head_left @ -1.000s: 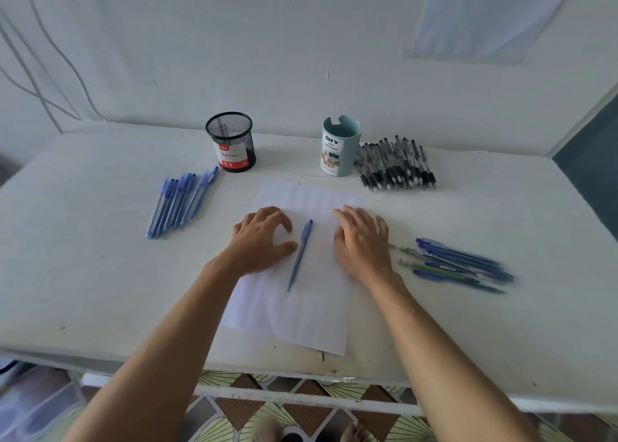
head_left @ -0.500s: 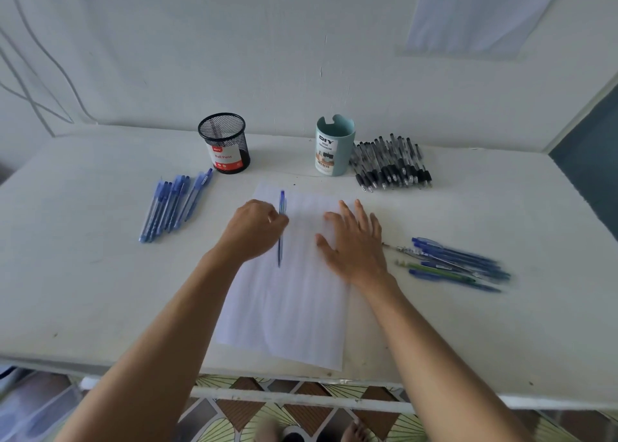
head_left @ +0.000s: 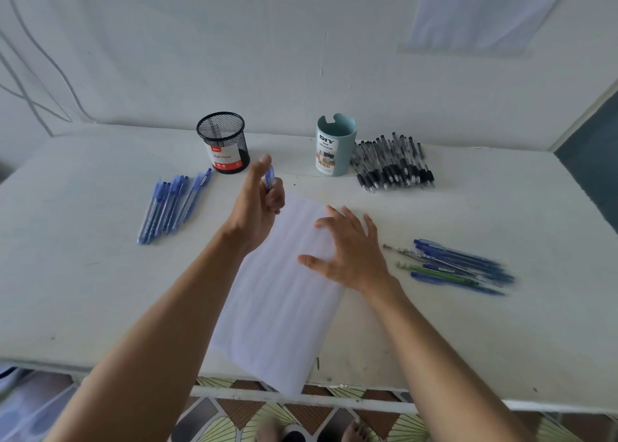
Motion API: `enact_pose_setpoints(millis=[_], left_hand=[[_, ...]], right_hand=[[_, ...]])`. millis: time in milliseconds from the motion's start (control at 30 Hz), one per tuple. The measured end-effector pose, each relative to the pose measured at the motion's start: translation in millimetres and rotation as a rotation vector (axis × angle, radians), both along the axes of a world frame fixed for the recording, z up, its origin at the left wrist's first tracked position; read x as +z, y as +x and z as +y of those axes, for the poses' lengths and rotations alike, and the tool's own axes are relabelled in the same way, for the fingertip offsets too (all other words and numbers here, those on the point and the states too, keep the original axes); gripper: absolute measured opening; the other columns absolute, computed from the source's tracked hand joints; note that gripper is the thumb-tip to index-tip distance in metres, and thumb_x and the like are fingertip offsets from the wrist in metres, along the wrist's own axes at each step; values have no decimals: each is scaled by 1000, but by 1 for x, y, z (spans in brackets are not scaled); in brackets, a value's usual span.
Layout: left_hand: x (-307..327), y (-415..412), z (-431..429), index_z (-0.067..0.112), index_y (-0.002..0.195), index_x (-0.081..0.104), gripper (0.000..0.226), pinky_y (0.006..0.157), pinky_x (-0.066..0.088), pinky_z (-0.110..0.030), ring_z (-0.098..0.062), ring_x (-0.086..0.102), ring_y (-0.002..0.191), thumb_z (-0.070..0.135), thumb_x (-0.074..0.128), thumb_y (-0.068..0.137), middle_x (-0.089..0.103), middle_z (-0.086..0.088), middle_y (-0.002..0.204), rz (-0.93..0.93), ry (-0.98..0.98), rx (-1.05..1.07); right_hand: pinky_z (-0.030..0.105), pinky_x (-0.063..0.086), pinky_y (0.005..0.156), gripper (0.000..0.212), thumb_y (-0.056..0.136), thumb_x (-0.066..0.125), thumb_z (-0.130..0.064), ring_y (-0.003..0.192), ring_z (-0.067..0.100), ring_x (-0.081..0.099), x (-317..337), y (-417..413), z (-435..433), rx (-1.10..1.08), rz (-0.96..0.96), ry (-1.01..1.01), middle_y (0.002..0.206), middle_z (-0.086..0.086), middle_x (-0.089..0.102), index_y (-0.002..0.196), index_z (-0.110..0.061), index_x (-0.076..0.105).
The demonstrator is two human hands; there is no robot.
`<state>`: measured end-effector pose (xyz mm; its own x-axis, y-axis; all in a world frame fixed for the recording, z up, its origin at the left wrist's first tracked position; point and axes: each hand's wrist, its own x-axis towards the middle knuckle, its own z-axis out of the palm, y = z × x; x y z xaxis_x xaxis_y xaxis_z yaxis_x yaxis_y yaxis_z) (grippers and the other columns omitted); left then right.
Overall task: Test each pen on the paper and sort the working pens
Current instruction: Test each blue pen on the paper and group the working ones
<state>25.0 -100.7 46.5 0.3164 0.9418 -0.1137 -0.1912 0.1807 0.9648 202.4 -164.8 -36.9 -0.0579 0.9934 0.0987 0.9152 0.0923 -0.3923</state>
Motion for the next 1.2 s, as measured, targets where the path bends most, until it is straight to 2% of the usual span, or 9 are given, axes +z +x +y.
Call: enact_pose_setpoints(millis=[167,267,333,433,533,633,867,967,1200], left_hand=[[-8,-6,15,19,53,44,52,58,25,-29,-15,28,59,55,38,89,34,0,58,-155,-26,109],[-31,-10,32,22,68,58,34,60,35,-27,-7,48,65,45,52,93,57,6,72,155,199,340],[-48,-11,40,23,78,65,36,69,44,-31,-6,61,79,40,42,100,68,3,85,345,334,433],[-59,-12,50,20,93,68,53,67,49,-30,-20,65,87,49,24,101,68,-6,100,322,350,450],[-58,-10,64,13,81,62,45,52,49,-30,-18,64,56,43,39,105,65,-11,73,273,276,419],[-58,-6,74,15,77,58,22,59,54,-24,-14,70,62,22,70,94,68,-7,72,381,274,405],[-50,7,97,14,60,44,30,36,36,-22,-19,56,39,-9,58,74,52,-11,53,418,253,422],[-54,8,104,12,52,35,20,43,26,-23,-22,40,42,0,51,58,37,-5,45,530,296,486],[-66,7,105,1,63,32,15,44,16,-22,-10,20,53,-2,46,62,26,-1,58,636,419,483]], right_hand=[[53,-10,120,82,76,16,-72,154,18,-4,5,-1,1,73,-139,-90,167,-9,7,152,-42,25],[54,-8,120,88,71,20,-81,154,19,-3,5,1,3,78,-125,-116,167,-8,4,150,-43,26],[54,-5,121,90,69,25,-88,154,19,-2,5,3,4,78,-94,-125,167,-9,5,148,-45,29],[56,-3,120,84,74,36,-88,154,20,-1,7,2,4,93,-96,-130,167,-7,7,146,-45,30],[57,-3,120,79,80,35,-83,154,22,-1,7,1,3,97,-122,-125,167,-6,7,147,-43,27],[59,-2,119,76,82,27,-80,154,24,1,7,-1,2,86,-147,-114,167,-6,6,148,-42,25],[60,-7,118,74,87,40,-72,153,25,-5,11,-3,4,89,-169,-160,167,-3,1,151,-43,17],[61,-6,118,76,86,42,-71,153,27,-3,10,-5,6,86,-181,-159,166,-1,3,152,-44,14],[62,-5,118,70,85,41,-72,150,33,5,6,-9,14,71,-147,-92,158,6,20,145,-38,29]])
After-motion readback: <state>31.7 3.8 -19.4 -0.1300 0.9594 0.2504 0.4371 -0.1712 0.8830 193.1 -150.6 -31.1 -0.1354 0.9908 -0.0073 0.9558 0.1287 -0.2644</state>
